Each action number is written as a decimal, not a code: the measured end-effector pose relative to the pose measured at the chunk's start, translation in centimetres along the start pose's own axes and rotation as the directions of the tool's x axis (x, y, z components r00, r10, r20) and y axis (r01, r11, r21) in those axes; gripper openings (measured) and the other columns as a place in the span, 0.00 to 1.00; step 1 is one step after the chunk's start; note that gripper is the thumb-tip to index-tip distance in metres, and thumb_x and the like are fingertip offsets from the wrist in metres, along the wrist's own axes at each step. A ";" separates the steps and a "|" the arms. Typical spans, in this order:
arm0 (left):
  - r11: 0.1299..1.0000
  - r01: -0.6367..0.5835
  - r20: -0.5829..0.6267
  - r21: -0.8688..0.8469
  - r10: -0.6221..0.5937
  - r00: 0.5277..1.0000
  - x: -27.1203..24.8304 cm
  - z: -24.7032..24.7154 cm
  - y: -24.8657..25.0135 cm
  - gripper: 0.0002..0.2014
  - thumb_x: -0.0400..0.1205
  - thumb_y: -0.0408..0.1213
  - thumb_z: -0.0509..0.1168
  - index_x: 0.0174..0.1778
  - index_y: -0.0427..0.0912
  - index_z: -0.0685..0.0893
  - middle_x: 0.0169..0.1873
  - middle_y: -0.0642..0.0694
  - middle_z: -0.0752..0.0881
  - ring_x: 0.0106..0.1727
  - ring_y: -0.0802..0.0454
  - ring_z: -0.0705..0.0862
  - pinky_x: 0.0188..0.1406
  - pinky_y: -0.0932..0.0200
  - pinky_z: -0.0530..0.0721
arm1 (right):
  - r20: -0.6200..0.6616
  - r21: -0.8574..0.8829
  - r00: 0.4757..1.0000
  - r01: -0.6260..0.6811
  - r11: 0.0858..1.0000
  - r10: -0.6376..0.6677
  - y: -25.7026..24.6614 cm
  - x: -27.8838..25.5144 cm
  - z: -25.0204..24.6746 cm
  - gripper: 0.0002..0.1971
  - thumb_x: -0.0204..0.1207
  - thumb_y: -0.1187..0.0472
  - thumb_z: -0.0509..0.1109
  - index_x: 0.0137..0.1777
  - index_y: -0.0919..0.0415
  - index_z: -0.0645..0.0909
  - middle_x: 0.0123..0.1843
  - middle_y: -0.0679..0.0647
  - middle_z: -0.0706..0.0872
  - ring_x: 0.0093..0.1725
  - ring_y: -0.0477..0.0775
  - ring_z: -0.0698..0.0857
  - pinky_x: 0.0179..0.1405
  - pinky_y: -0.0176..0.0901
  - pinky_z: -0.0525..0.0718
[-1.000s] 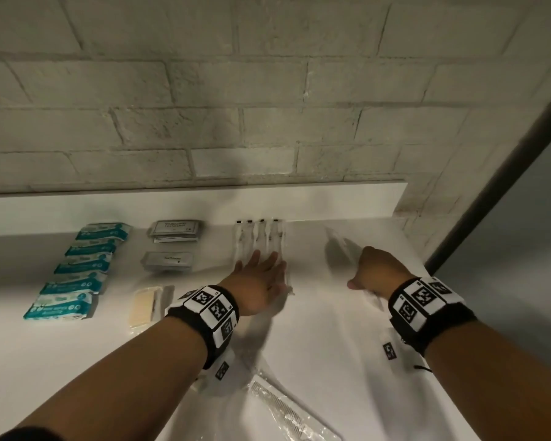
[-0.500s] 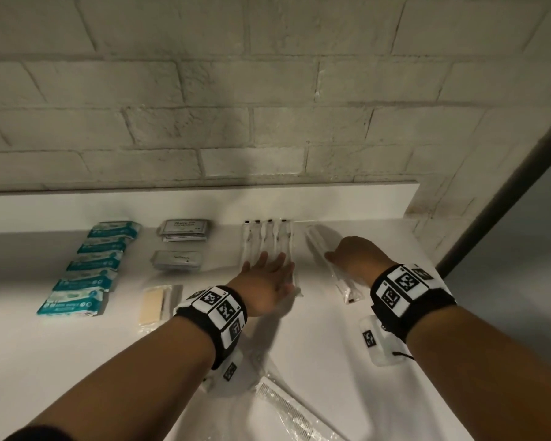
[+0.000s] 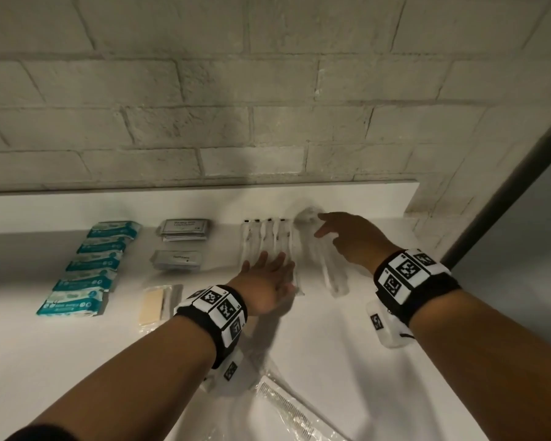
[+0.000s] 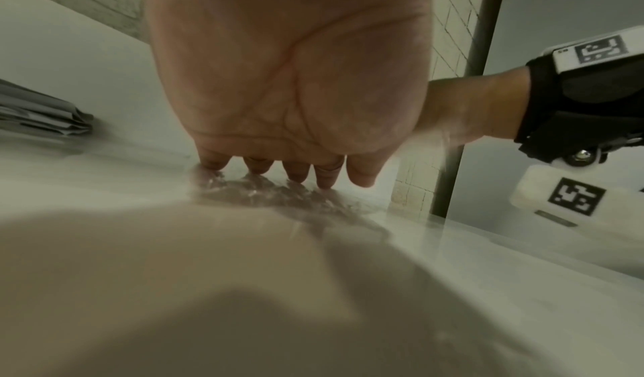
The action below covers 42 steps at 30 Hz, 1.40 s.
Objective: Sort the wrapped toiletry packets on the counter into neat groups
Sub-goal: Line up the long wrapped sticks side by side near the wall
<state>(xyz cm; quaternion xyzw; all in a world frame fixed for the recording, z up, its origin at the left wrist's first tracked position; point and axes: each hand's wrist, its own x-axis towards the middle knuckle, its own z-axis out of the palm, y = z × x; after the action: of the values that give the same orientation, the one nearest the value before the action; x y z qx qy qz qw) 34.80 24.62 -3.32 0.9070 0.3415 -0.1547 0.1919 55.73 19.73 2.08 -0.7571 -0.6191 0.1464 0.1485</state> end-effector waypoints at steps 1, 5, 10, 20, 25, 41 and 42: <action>1.000 -0.003 0.001 0.005 0.003 1.000 0.0 -0.1 0.1 0.29 0.88 0.55 0.42 0.85 0.54 0.43 0.85 0.51 0.40 0.85 0.42 0.39 0.80 0.37 0.44 | 0.050 0.044 0.999 -0.001 0.999 -0.001 0.1 -0.4 0.2 0.27 0.74 0.79 0.57 0.63 0.52 0.84 0.80 0.42 0.69 0.76 0.47 0.72 0.72 0.35 0.69; 1.000 -0.010 -0.002 -0.005 0.010 1.000 -0.2 -0.1 0.2 0.30 0.87 0.55 0.43 0.85 0.54 0.43 0.85 0.50 0.41 0.85 0.41 0.39 0.80 0.36 0.44 | 0.069 -0.009 0.991 -0.113 0.994 0.113 0.9 -1.2 1.7 0.26 0.77 0.74 0.56 0.65 0.50 0.83 0.78 0.48 0.74 0.75 0.51 0.74 0.74 0.41 0.70; 1.000 -0.012 -0.020 0.003 0.012 1.000 -0.1 0.0 0.2 0.30 0.87 0.54 0.43 0.85 0.53 0.43 0.85 0.49 0.41 0.85 0.41 0.39 0.80 0.35 0.45 | 0.106 -0.116 0.990 -0.080 0.990 0.092 -0.8 -1.8 3.8 0.22 0.78 0.48 0.66 0.71 0.52 0.76 0.69 0.55 0.78 0.69 0.57 0.78 0.68 0.45 0.76; 1.000 -0.008 -0.013 -0.014 0.008 1.000 -0.1 0.0 0.2 0.36 0.79 0.60 0.40 0.85 0.54 0.46 0.85 0.50 0.43 0.85 0.40 0.40 0.80 0.35 0.45 | 0.210 -0.091 0.954 -0.197 0.976 0.212 -1.7 -0.6 4.1 0.18 0.76 0.56 0.70 0.60 0.68 0.83 0.60 0.62 0.86 0.59 0.61 0.84 0.52 0.42 0.78; 1.000 -0.007 -0.022 -0.018 0.006 1.000 0.0 0.0 0.1 0.32 0.84 0.59 0.42 0.85 0.53 0.46 0.85 0.50 0.43 0.85 0.40 0.40 0.80 0.35 0.45 | 0.157 0.092 0.938 -0.324 0.941 0.308 -1.0 0.0 4.1 0.19 0.75 0.56 0.72 0.58 0.70 0.83 0.50 0.65 0.87 0.42 0.58 0.82 0.43 0.46 0.80; 0.977 0.183 -0.119 -0.108 -0.195 0.973 0.8 -0.1 -2.2 0.37 0.86 0.57 0.50 0.84 0.37 0.47 0.85 0.39 0.42 0.85 0.37 0.40 0.81 0.37 0.47 | 0.156 0.276 0.946 -0.318 0.907 0.284 -2.0 1.7 5.2 0.26 0.74 0.66 0.73 0.73 0.56 0.76 0.56 0.57 0.83 0.38 0.55 0.82 0.39 0.47 0.87; 0.977 0.186 -0.116 -0.109 -0.198 0.973 0.8 0.0 -2.1 0.38 0.85 0.57 0.49 0.84 0.37 0.47 0.85 0.39 0.42 0.85 0.37 0.40 0.81 0.38 0.47 | 0.153 0.236 0.952 -0.296 0.925 0.266 -2.2 1.8 5.1 0.26 0.74 0.66 0.72 0.73 0.55 0.76 0.62 0.57 0.83 0.44 0.54 0.82 0.45 0.47 0.86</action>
<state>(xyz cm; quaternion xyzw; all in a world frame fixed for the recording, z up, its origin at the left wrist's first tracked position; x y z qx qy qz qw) 33.98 26.52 -4.12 0.8673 0.4460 -0.0982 0.1981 52.04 22.18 -1.80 -0.8025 -0.4876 0.2895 0.1858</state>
